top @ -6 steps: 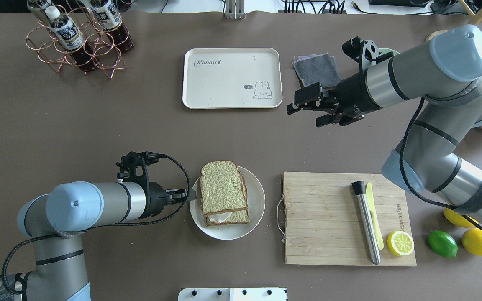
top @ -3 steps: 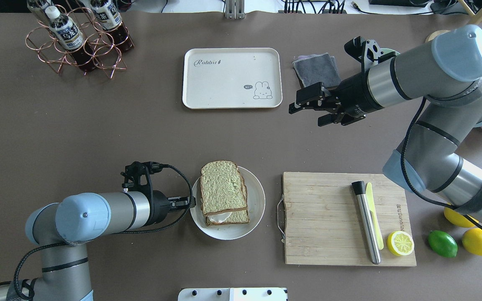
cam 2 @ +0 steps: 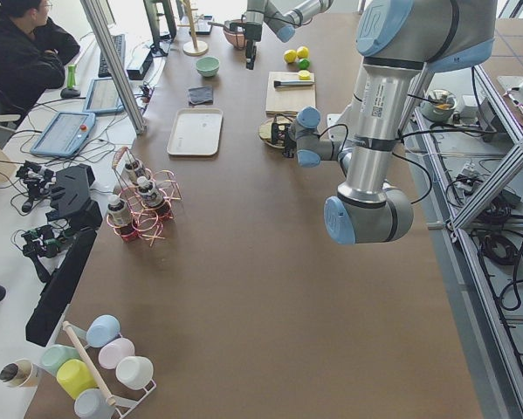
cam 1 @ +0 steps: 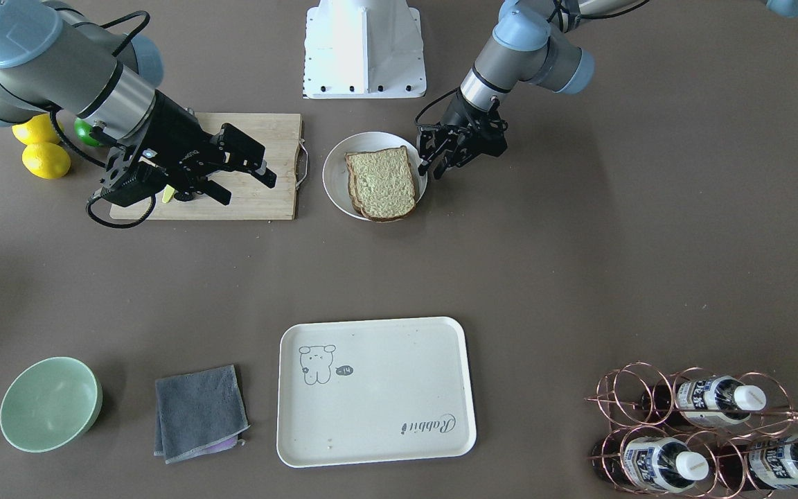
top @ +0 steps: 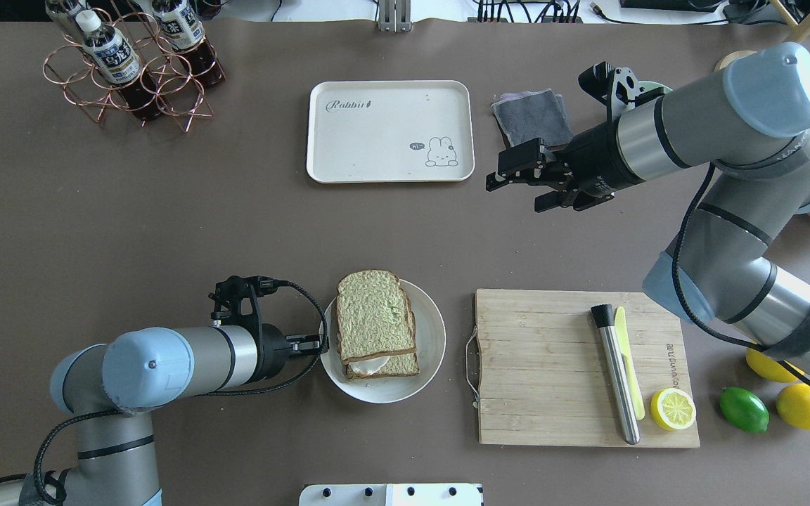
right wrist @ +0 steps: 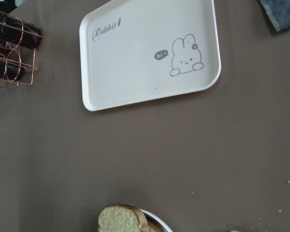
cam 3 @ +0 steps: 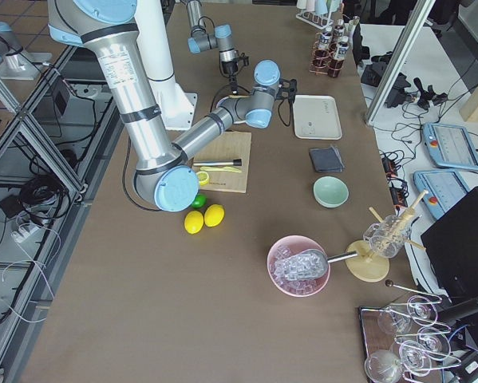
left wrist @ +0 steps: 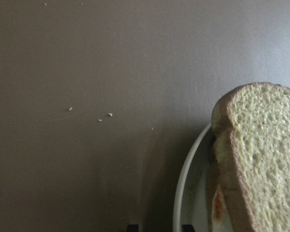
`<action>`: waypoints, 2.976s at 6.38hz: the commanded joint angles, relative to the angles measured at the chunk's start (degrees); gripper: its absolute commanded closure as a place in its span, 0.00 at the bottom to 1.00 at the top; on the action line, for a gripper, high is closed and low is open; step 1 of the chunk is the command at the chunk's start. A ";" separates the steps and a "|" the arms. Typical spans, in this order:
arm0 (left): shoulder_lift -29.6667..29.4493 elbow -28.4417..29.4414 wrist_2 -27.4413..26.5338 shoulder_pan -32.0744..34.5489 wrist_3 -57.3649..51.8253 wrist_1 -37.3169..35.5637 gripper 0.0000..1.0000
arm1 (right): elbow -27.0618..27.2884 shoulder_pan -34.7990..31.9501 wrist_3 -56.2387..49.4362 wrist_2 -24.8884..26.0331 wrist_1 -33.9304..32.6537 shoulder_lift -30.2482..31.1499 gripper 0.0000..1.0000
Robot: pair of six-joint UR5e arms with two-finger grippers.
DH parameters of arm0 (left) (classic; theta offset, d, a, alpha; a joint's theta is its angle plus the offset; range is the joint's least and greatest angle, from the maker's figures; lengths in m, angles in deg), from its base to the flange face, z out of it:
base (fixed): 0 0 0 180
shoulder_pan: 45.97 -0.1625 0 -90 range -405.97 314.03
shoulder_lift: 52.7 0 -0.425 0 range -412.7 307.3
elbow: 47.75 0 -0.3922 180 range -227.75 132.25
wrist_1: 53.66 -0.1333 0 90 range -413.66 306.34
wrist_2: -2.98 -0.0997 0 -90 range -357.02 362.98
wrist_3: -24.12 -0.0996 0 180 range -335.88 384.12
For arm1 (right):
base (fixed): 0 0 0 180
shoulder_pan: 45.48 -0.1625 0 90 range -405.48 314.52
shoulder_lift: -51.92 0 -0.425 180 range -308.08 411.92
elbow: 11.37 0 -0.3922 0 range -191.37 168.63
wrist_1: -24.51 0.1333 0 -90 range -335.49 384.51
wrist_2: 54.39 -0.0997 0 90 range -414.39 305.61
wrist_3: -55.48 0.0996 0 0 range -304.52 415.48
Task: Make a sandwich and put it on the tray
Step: 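Grasp the white plate rim with the left gripper, then carry the plate with the left gripper onto the white tray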
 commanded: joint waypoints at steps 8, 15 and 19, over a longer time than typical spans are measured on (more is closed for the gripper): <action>-3.18 -1.41 7.59 9.31 0.28 -4.86 1.00 | 0.78 -0.09 -0.44 -0.69 0.53 2.33 0.00; -28.67 31.13 5.23 22.47 15.03 -2.60 1.00 | 2.10 -0.09 -0.18 -0.52 0.53 4.10 0.00; -31.50 40.07 3.52 21.94 13.21 -0.77 1.00 | 1.40 -0.26 -0.62 0.00 0.53 3.92 0.00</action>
